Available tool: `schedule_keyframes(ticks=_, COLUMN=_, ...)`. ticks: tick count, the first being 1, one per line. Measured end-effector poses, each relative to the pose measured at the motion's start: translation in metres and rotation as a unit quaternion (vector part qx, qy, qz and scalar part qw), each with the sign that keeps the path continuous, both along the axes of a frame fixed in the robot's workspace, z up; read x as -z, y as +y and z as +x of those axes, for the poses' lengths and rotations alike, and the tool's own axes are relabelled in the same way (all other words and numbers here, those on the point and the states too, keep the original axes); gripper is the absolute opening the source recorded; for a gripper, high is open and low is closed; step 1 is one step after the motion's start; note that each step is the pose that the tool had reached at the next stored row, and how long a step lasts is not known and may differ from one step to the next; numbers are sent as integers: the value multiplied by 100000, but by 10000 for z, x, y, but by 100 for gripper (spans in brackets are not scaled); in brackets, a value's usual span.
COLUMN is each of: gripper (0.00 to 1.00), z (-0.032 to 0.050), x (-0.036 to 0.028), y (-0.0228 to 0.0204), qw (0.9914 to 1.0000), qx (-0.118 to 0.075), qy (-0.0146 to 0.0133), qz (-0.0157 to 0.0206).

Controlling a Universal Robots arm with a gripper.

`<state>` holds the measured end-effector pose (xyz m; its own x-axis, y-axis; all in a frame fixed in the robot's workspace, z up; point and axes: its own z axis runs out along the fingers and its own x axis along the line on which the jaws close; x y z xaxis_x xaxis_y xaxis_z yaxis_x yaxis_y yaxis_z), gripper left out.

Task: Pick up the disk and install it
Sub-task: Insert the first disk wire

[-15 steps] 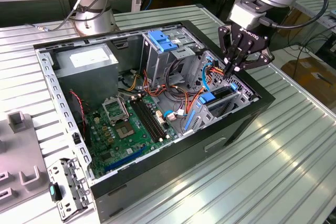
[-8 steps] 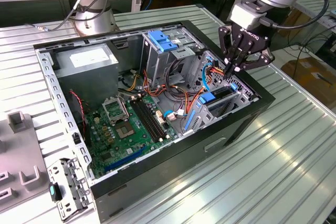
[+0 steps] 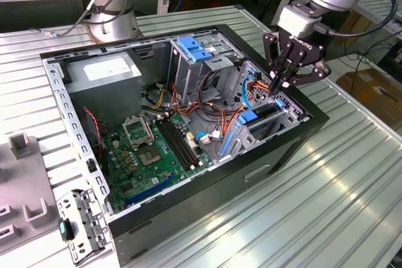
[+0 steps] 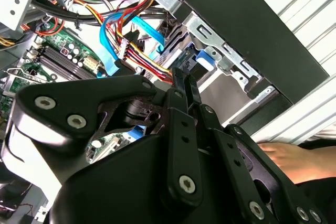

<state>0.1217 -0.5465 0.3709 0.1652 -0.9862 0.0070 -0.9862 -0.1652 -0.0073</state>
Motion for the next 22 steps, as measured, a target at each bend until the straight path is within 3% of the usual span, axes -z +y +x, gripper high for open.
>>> schedule_keyframes(ticks=10, gripper=16, z=0, x=1, y=-2, qw=100000, qx=10, qy=-1, qz=3)
schedule_keyframes(ticks=13, gripper=16, z=-1, x=12, y=-2, qw=99996, qx=912, qy=-4, qz=2)
schedule_keyframes(ticks=20, gripper=16, z=-7, x=97, y=-4, qw=99959, qx=2859, qy=-11, qz=-13)
schedule_keyframes(ticks=22, gripper=16, z=-7, x=161, y=-4, qw=99870, qx=5089, qy=-11, qz=-16)
